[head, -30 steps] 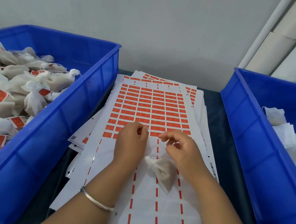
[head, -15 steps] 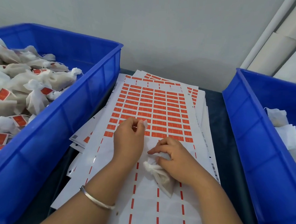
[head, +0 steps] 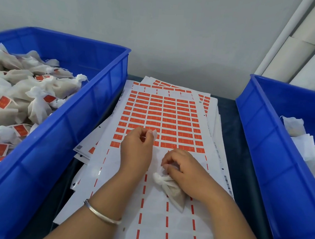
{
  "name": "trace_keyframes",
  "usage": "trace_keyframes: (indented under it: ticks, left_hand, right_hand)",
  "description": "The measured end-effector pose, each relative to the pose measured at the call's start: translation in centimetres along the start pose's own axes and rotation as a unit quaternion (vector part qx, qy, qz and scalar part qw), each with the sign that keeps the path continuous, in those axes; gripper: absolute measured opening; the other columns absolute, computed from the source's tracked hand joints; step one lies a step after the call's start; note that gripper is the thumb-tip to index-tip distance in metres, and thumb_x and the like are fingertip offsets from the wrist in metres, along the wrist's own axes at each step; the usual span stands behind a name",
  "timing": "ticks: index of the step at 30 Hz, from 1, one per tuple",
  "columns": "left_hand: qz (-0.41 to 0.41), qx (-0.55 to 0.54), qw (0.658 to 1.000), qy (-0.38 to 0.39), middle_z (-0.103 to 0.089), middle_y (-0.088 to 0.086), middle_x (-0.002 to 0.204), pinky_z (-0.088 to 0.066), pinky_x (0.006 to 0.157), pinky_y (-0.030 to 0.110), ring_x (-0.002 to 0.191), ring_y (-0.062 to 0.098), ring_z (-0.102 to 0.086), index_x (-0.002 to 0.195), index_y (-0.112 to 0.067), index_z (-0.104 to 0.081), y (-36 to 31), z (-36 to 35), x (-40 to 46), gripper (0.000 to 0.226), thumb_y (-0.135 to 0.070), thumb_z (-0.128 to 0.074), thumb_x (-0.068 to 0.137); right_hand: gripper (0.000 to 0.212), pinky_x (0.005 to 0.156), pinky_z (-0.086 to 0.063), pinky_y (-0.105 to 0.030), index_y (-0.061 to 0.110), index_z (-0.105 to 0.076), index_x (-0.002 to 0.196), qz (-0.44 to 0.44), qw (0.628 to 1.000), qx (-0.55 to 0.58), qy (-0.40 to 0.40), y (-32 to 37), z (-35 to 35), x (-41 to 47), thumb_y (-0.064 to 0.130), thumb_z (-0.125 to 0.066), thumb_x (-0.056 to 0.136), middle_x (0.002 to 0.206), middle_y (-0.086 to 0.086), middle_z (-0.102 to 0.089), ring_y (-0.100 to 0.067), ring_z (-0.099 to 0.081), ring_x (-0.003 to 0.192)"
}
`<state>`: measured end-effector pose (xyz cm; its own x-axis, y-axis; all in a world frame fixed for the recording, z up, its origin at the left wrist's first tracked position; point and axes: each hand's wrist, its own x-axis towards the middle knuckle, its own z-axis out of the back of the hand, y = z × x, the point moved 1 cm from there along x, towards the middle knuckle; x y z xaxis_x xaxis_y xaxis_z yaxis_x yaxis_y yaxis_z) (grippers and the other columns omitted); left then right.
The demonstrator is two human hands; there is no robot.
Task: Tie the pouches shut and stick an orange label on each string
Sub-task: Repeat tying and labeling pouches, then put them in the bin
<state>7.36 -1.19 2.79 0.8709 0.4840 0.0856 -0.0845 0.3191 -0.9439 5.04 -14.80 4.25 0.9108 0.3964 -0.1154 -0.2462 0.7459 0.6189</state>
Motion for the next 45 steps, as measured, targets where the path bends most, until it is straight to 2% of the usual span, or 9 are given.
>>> trace_keyframes:
  ticks: [6, 11, 18, 23, 28, 31, 39, 41, 45]
  left_hand:
    - [0.011, -0.029, 0.998, 0.05, -0.058, -0.016, 0.07, -0.037, 0.049, 0.009, 0.064, 0.008, -0.058, 0.072, -0.035, -0.054, -0.5, -0.1, -0.2, 0.02, -0.036, -0.051, 0.093]
    - [0.002, -0.083, 0.985, 0.153, -0.057, -0.01, 0.054, -0.04, 0.042, 0.006, 0.05, -0.002, -0.057, 0.077, -0.029, -0.058, -1.0, -0.2, -1.2, 0.021, -0.031, -0.047, 0.095]
    - [0.049, -0.167, 0.947, 0.27, -0.066, -0.01, 0.061, -0.046, 0.049, 0.012, 0.051, 0.006, -0.063, 0.086, -0.017, -0.061, -1.7, -0.2, -2.2, 0.027, -0.024, -0.039, 0.099]
    - [0.124, -0.214, 0.925, 0.288, -0.063, -0.001, 0.062, -0.049, 0.05, 0.02, 0.047, 0.012, -0.059, 0.089, -0.013, -0.064, -1.7, -0.2, -2.1, 0.026, -0.023, -0.042, 0.099]
    - [0.168, -0.254, 0.905, 0.296, -0.063, 0.002, 0.065, -0.048, 0.058, 0.029, 0.049, 0.015, -0.056, 0.083, -0.014, -0.066, -1.7, -0.2, -2.2, 0.027, -0.02, -0.045, 0.098]
    - [0.178, -0.239, 0.909, 0.291, -0.066, 0.002, 0.066, -0.048, 0.056, 0.027, 0.049, 0.014, -0.055, 0.083, -0.015, -0.067, -1.6, -0.3, -2.2, 0.025, -0.021, -0.047, 0.097]
    - [0.184, -0.229, 0.907, 0.302, -0.066, 0.003, 0.066, -0.046, 0.056, 0.027, 0.051, 0.015, -0.054, 0.085, -0.012, -0.067, -1.5, -0.4, -2.1, 0.022, -0.021, -0.049, 0.095]
    - [0.181, -0.231, 0.905, 0.309, -0.066, 0.003, 0.066, -0.046, 0.056, 0.026, 0.051, 0.014, -0.053, 0.085, -0.013, -0.067, -1.5, -0.4, -2.1, 0.023, -0.022, -0.049, 0.096]
    - [0.176, -0.232, 0.906, 0.307, -0.067, 0.002, 0.066, -0.046, 0.057, 0.026, 0.051, 0.013, -0.053, 0.082, -0.015, -0.068, -1.6, -0.2, -2.1, 0.024, -0.023, -0.049, 0.096]
  right_hand:
    - [0.022, 0.066, -0.04, 0.003, 0.046, -0.053, 0.08, 0.01, 0.993, 0.082, -0.079, 0.5, 0.5, -0.4, 0.03, -0.055, 0.095, 0.086, 0.031, -0.056, 0.01, -0.056, 0.087]
    - [0.033, 0.073, -0.034, 0.008, 0.052, -0.058, 0.08, 0.054, 0.98, 0.12, -0.152, 0.4, 1.2, -0.7, 0.021, -0.063, 0.09, 0.08, 0.039, -0.058, 0.022, -0.051, 0.091]
    - [0.051, 0.071, -0.036, 0.008, 0.059, -0.053, 0.088, 0.106, 0.958, 0.134, -0.229, 0.2, 1.8, -1.2, 0.011, -0.07, 0.084, 0.082, 0.054, -0.053, 0.025, -0.053, 0.091]
    - [0.044, 0.068, -0.044, 0.001, 0.056, -0.054, 0.086, 0.094, 0.94, 0.106, -0.31, -0.2, 2.1, -1.1, 0.022, -0.079, 0.074, 0.075, 0.037, -0.059, 0.01, -0.059, 0.083]
    - [0.029, 0.069, -0.04, 0.005, 0.054, -0.056, 0.085, 0.081, 0.935, 0.157, -0.309, -0.4, 2.2, -1.1, 0.032, -0.071, 0.073, 0.078, 0.049, -0.057, 0.016, -0.058, 0.088]
    - [0.024, 0.071, -0.042, 0.003, 0.052, -0.058, 0.088, 0.072, 0.932, 0.175, -0.309, -0.5, 2.1, -1.1, 0.036, -0.068, 0.072, 0.078, 0.043, -0.06, 0.015, -0.059, 0.091]
    - [0.035, 0.064, -0.041, 0.002, 0.051, -0.056, 0.085, 0.066, 0.927, 0.157, -0.335, -0.9, 2.3, -1.0, 0.023, -0.076, 0.077, 0.087, 0.035, -0.057, 0.021, -0.055, 0.089]
    - [0.031, 0.072, -0.038, -0.001, 0.05, -0.057, 0.082, 0.051, 0.93, 0.159, -0.328, -1.0, 2.2, -0.9, 0.025, -0.075, 0.078, 0.084, 0.039, -0.056, 0.024, -0.053, 0.088]
    - [0.025, 0.067, -0.043, -0.002, 0.045, -0.061, 0.082, 0.042, 0.93, 0.176, -0.319, -1.3, 2.1, -0.8, 0.023, -0.074, 0.08, 0.077, 0.037, -0.063, 0.015, -0.059, 0.087]
